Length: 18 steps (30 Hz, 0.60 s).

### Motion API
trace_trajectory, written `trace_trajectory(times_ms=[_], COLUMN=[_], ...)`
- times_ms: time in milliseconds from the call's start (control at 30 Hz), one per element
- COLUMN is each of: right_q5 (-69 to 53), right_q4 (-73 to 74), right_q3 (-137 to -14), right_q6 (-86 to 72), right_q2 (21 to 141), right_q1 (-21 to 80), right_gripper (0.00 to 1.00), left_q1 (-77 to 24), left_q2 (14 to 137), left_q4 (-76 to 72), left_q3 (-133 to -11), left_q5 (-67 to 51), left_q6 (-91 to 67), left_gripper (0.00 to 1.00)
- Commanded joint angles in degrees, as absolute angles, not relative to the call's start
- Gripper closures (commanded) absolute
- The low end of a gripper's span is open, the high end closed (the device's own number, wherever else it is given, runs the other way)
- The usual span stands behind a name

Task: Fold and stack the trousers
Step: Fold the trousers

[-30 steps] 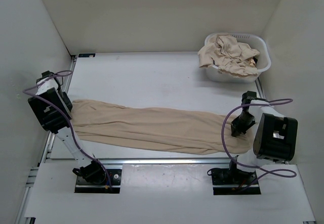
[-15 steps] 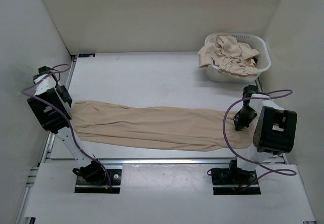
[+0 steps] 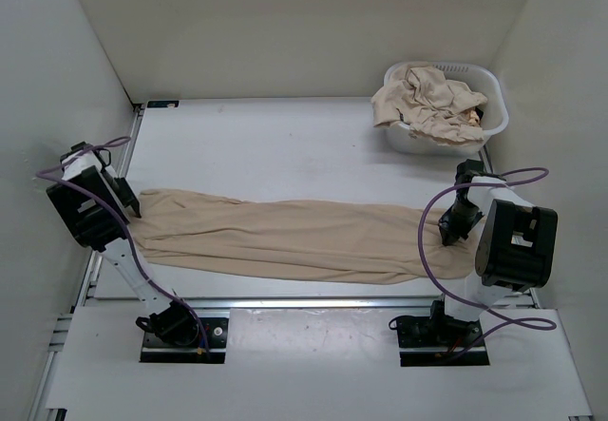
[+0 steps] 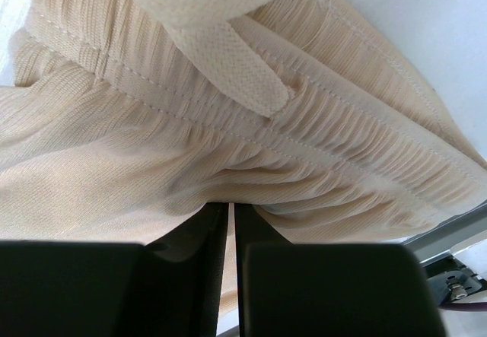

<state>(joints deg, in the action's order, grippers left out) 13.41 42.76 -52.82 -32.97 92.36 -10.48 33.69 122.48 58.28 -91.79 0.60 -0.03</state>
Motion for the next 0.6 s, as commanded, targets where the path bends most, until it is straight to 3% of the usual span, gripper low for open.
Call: trace_trajectory(times_ms=[0, 100, 367, 500, 567], right_q5=[14.3, 14.3, 14.3, 14.3, 14.3], right_q4=[42.3, 42.3, 42.8, 43.3, 43.3], right_q3=[-54.8, -54.8, -55.4, -55.4, -55.4], right_q6=[-32.6, -32.6, -32.6, -32.6, -32.6], right_q2=[91.7, 91.1, 91.1, 91.1, 91.1], right_q1=[-10.7, -10.7, -10.7, -10.7, -10.7], right_gripper=[0.89, 0.89, 0.89, 0.89, 0.89], left_q1=[33.8, 33.8, 33.8, 33.2, 33.2], left_q2=[123.7, 122.4, 117.3, 116.1, 117.4], left_q4=[55.7, 54.9, 54.9, 54.9, 54.9], left_q3=[-92.8, -92.3, -92.3, -91.8, -91.8], left_q5=[-0.3, -1.8, -3.6, -2.5, -1.1], left_q6=[0.0, 0.0, 0.0, 0.0, 0.0], left_gripper=[0.41, 0.57, 0.59, 0.38, 0.37])
